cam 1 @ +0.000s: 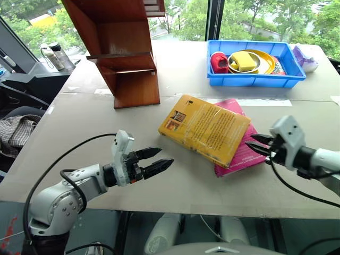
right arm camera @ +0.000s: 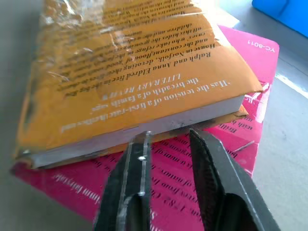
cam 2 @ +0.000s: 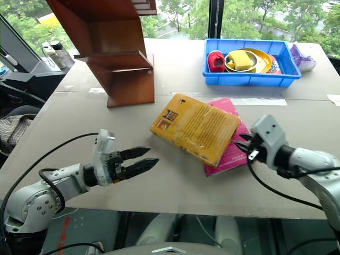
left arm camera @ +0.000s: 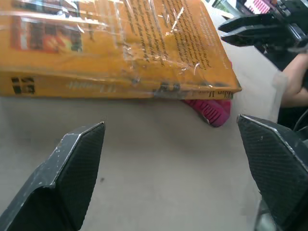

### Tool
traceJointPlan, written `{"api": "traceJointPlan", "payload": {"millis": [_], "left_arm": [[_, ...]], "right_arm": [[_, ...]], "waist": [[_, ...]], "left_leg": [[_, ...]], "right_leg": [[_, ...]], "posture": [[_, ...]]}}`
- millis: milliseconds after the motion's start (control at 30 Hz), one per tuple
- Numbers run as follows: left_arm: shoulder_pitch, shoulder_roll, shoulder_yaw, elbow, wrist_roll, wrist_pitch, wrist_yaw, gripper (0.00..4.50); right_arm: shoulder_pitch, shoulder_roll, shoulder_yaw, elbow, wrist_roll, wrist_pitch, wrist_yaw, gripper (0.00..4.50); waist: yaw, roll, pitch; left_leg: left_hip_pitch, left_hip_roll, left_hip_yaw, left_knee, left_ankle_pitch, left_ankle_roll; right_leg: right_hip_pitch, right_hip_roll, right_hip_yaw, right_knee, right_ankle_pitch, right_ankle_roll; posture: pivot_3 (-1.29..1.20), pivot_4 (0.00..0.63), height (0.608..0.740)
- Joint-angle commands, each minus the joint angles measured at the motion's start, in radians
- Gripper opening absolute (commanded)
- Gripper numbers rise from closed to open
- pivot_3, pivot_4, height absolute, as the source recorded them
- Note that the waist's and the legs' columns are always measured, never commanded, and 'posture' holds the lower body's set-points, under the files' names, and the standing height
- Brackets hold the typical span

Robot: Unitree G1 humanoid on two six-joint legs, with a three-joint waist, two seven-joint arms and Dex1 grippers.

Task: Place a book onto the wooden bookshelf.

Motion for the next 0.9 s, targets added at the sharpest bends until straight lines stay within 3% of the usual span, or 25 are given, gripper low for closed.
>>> {"api": "traceJointPlan", "payload": {"millis": [33, 133, 167, 267, 333, 500, 700, 900], "left_arm": [[-0.031, -0.072, 0.023, 0.074, -0.267, 0.150, 0.248, 4.50], [-0.056, -0.140, 0.019, 0.177, -0.471, 0.172, 0.482, 4.50], [-0.063, -0.154, 0.014, 0.209, -0.541, 0.166, 0.554, 4.50], [-0.083, -0.248, -0.058, 0.290, -0.830, 0.050, 0.848, 4.50], [-0.092, -0.302, -0.067, 0.305, -0.913, 0.004, 0.951, 4.50], [-0.150, -0.488, -0.019, 0.351, -0.925, -0.096, 1.148, 4.50], [-0.227, -0.557, -0.060, 0.427, -0.922, -0.140, 1.204, 4.50], [-0.316, -0.611, -0.081, 0.542, -0.852, -0.142, 1.151, 4.50]], "right_arm": [[0.172, -0.017, -0.245, -0.055, 0.082, -0.131, 0.259, 2.71], [0.214, -0.016, -0.335, -0.059, 0.149, -0.172, 0.326, 4.23], [0.217, -0.018, -0.350, -0.060, 0.168, -0.174, 0.333, 4.49], [0.246, -0.016, -0.390, -0.070, 0.202, -0.189, 0.356, 4.49], [0.258, -0.018, -0.406, -0.083, 0.237, -0.180, 0.352, 4.49], [0.331, -0.004, -0.469, -0.123, 0.280, -0.199, 0.367, 4.49], [0.393, 0.015, -0.492, -0.144, 0.274, -0.234, 0.355, 4.49], [0.436, 0.033, -0.495, -0.187, 0.272, -0.260, 0.321, 4.49]], "waist": [[-0.002, 0.000, 0.000], [-0.017, 0.001, 0.000], [-0.020, 0.001, -0.001], [-0.013, 0.001, -0.002], [-0.002, 0.000, -0.003], [0.025, 0.001, -0.005], [0.044, 0.005, -0.011], [0.060, 0.007, -0.014]], "left_leg": [[0.000, 0.000, 0.000, 0.000, 0.000, 0.000], [0.003, 0.001, 0.002, 0.000, 0.000, 0.000], [0.004, 0.002, 0.003, 0.000, 0.000, 0.000], [0.007, 0.002, 0.004, 0.001, 0.000, 0.000], [0.008, 0.002, 0.005, 0.002, 0.000, 0.000], [0.007, 0.000, 0.006, 0.003, 0.000, 0.000], [0.007, 0.000, 0.007, 0.004, 0.000, 0.000], [0.007, 0.000, 0.007, 0.004, 0.000, 0.000]], "right_leg": [[0.000, 0.000, 0.000, 0.000, 0.000, 0.000], [0.000, 0.002, 0.003, 0.003, 0.000, 0.000], [0.000, 0.002, 0.004, 0.003, 0.000, 0.000], [0.003, 0.002, 0.005, 0.004, 0.001, 0.001], [0.004, 0.001, 0.005, 0.004, 0.001, 0.001], [0.004, -0.001, 0.005, 0.003, 0.001, 0.001], [0.004, -0.001, 0.006, 0.003, 0.001, 0.001], [0.006, -0.001, 0.005, 0.002, 0.001, 0.001]], "posture": [[0.00, 0.150, 0.740], [0.00, 0.150, 0.740], [0.00, 0.150, 0.740], [0.00, 0.150, 0.740], [0.00, 0.150, 0.740], [0.00, 0.150, 0.740], [0.00, 0.150, 0.740], [0.00, 0.150, 0.740]]}}
